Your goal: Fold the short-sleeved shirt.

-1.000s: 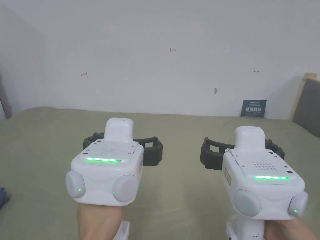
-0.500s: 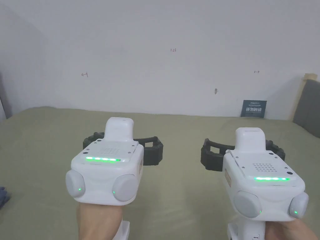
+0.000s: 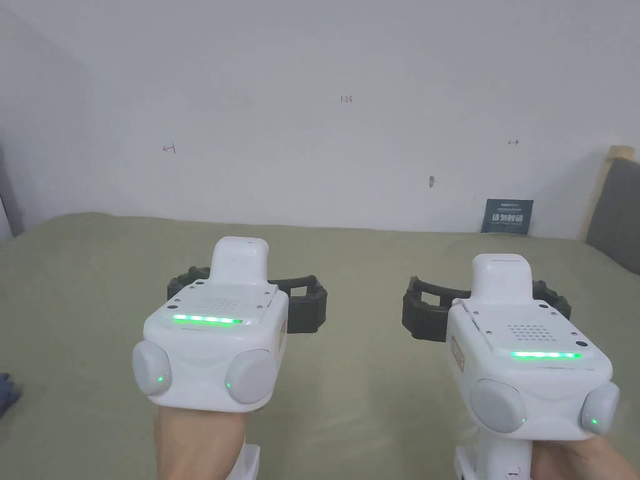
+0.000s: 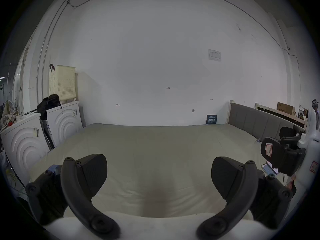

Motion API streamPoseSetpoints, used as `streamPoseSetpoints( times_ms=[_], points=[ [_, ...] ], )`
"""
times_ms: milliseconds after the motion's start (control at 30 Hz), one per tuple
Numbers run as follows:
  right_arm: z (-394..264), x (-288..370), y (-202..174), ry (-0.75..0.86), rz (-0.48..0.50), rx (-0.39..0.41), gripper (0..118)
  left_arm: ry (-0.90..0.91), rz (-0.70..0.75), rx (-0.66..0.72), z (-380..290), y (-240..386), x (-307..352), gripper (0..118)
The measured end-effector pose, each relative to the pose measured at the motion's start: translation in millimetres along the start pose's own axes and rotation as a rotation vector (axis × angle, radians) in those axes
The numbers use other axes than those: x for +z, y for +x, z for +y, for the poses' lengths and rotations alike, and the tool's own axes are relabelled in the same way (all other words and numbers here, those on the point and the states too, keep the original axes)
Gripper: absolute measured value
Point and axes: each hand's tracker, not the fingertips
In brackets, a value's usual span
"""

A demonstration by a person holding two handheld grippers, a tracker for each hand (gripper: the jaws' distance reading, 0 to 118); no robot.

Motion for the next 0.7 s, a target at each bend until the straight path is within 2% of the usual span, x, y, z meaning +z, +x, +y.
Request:
streamPoseSetpoints(
  times_ms=[700],
  points=[
    [-1.5, 0.2, -0.7, 0.008, 0.007, 0.014, 118, -0.005, -0.004, -0.001, -0.5, -1.2, 1.4, 118]
  ],
)
